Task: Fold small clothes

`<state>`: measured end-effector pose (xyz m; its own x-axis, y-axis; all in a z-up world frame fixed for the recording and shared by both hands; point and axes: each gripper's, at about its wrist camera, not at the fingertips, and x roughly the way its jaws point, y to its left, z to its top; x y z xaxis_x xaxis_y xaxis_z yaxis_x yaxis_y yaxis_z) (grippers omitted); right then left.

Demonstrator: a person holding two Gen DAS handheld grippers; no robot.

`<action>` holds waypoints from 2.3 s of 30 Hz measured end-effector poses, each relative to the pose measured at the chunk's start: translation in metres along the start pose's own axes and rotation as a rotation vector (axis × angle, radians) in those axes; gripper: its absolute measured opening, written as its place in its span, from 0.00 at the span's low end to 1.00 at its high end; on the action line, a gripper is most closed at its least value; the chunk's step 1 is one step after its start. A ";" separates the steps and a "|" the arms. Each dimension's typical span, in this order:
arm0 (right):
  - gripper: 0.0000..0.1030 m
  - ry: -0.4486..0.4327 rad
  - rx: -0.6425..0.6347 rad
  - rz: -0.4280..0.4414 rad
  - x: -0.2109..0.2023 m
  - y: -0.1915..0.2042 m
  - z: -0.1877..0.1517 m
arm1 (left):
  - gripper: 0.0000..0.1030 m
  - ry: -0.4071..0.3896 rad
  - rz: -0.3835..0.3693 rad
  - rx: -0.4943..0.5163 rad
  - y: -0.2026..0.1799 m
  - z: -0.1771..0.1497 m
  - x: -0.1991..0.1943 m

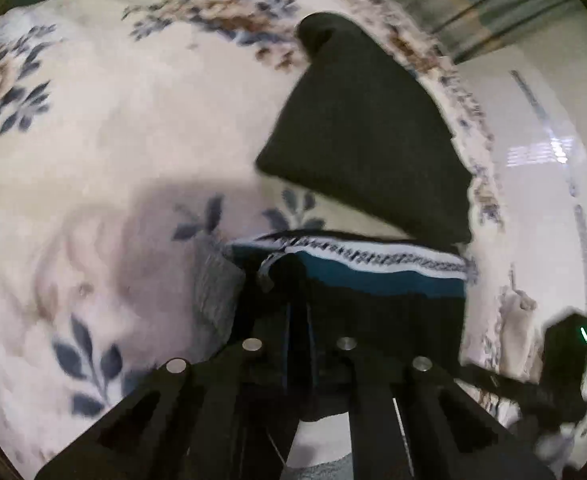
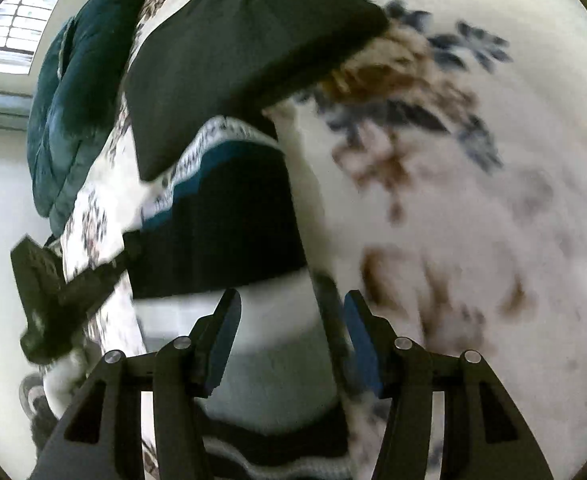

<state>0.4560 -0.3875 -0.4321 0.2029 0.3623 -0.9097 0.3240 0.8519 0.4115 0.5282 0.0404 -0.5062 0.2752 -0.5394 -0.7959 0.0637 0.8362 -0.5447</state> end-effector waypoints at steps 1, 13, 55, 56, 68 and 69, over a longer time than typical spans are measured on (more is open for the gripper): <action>0.54 -0.005 0.004 0.005 0.008 0.003 0.011 | 0.04 -0.005 -0.015 0.001 0.001 0.000 -0.005; 0.03 -0.037 -0.021 -0.120 0.062 0.025 0.058 | 0.06 0.040 -0.142 -0.183 0.063 0.020 0.004; 0.21 0.054 0.010 0.010 0.100 0.052 0.105 | 0.43 0.022 -0.187 -0.113 0.055 0.052 0.002; 0.37 0.054 0.011 0.022 0.094 0.050 0.104 | 0.63 0.015 -0.213 -0.107 0.050 0.049 -0.003; 0.57 0.153 -0.003 0.123 0.000 0.015 -0.061 | 0.65 0.035 -0.179 -0.050 0.023 -0.117 -0.130; 0.57 0.177 0.001 0.120 -0.004 0.006 -0.088 | 0.65 0.059 -0.168 -0.055 0.026 -0.141 -0.138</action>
<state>0.3761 -0.3502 -0.4309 0.0748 0.5223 -0.8495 0.3086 0.7979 0.5178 0.3567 0.1225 -0.4483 0.2084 -0.6774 -0.7055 0.0513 0.7279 -0.6838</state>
